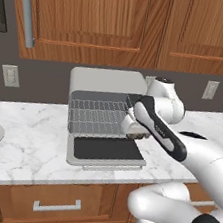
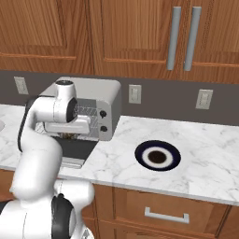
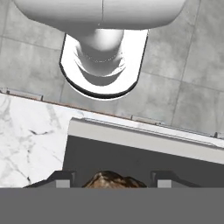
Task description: Open the toaster oven door. Place the bread on the top rack in the toaster oven and place the steak on the bottom rack.
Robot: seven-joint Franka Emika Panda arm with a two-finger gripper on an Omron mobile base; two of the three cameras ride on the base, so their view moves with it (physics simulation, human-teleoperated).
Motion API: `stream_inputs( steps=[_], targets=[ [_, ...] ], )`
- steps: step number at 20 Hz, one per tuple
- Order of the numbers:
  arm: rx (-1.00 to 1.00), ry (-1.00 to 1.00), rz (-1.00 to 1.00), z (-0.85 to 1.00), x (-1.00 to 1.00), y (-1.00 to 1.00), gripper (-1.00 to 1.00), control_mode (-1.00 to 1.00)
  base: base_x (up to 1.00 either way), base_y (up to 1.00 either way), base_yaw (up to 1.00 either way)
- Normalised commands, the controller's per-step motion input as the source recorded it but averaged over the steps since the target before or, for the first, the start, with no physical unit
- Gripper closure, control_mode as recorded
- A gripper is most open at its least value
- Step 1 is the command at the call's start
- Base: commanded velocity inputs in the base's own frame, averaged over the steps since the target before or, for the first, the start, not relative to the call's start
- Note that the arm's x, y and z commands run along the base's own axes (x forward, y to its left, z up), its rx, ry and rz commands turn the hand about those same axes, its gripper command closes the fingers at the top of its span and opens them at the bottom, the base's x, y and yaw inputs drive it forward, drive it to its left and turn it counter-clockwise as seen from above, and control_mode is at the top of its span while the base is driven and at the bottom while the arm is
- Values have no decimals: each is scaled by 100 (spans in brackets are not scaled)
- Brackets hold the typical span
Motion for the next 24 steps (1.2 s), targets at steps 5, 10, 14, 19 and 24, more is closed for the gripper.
stream_inputs(
  steps=[5, 10, 14, 19, 24],
  targets=[
    [0, -1, -3, -8, 36, 96, 100, -100, 0, 0, 0],
    [0, -14, -9, -46, 66, 39, 100, -100, 0, 0, 0],
    [0, -13, -11, -53, 74, 2, 100, -100, 0, 0, 0],
    [1, -1, -8, -28, 63, 0, 100, -100, 0, 0, 0],
    [2, 1, -5, -5, 3, 0, -100, -100, 0, 0, 0]
  ],
)
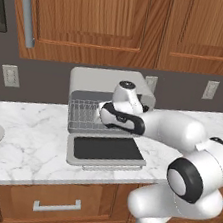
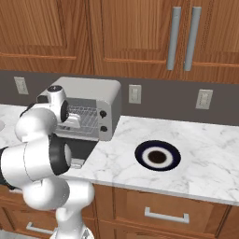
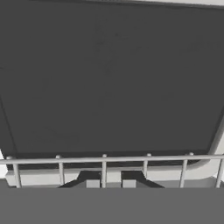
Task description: Open the toaster oven door. Place the bread on the top rack in the toaster oven and place the steak on the bottom rack.
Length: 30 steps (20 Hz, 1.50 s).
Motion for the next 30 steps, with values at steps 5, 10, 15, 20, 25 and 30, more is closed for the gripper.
stream_inputs(
  steps=[5, 10, 15, 20, 25, 30],
  targets=[
    [0, -1, -4, 3, -16, 0, -100, -100, 0, 0, 0],
    [0, -4, 0, 22, -88, 0, -100, -100, 0, 0, 0],
    [0, 0, 0, -28, -37, 0, -100, -100, 0, 0, 0],
    [0, -9, 0, -34, 25, 18, -100, -100, 0, 0, 0],
    [0, -15, 0, 13, 85, 3, -100, -100, 0, 0, 0],
    [0, -14, 0, 0, 93, 18, -100, -100, 0, 0, 0]
  ],
)
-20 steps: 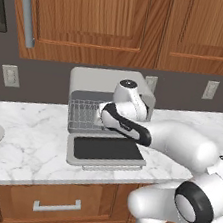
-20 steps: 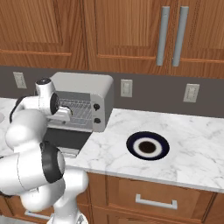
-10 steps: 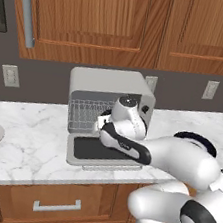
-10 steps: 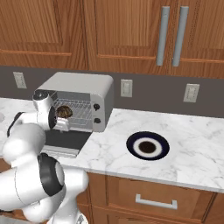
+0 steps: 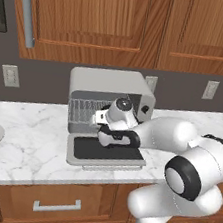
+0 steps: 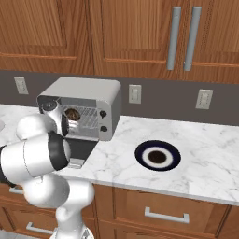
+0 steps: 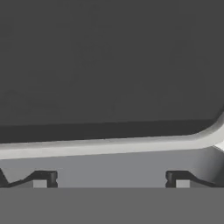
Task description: Open the toaster oven door. Place the bread on the top rack in the toaster oven and place the steak on the bottom rack.
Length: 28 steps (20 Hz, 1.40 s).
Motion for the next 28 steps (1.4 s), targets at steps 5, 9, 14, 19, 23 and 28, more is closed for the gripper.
stream_inputs(
  steps=[5, 9, 14, 19, 23, 28],
  targets=[
    [-1, -17, 0, 12, 61, 23, -100, -100, 0, 0, 0],
    [-1, -17, 0, 12, 27, 24, -100, -100, 0, 0, 0],
    [-3, -17, 0, 0, 31, 17, -100, -100, 0, 0, 0],
    [-5, -7, 0, -9, 24, 9, -100, -100, 0, 0, 0],
    [-1, -4, 0, -4, 6, 2, -100, -100, 0, 0, 0],
    [-2, -5, 0, -1, 38, 2, -100, -100, 0, 0, 0]
  ],
)
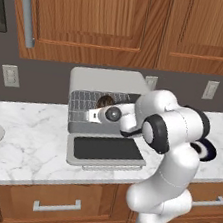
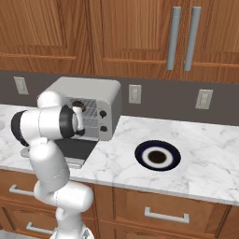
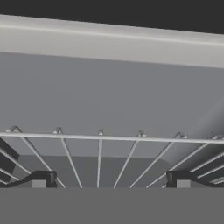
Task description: Open the toaster oven door. Place the bread on the top rack in the toaster oven and place the steak on the bottom rack.
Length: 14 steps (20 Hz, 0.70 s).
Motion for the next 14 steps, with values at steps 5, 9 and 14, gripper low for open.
stream_inputs(
  steps=[5, 9, 14],
  targets=[
    [-1, -2, 0, -21, 46, 1, -100, -100, 0, 0, 0],
    [0, 0, 0, -15, 20, 0, -100, -100, 0, 0, 0],
    [0, 5, 0, -33, 44, 0, -100, -100, 0, 0, 0]
  ],
)
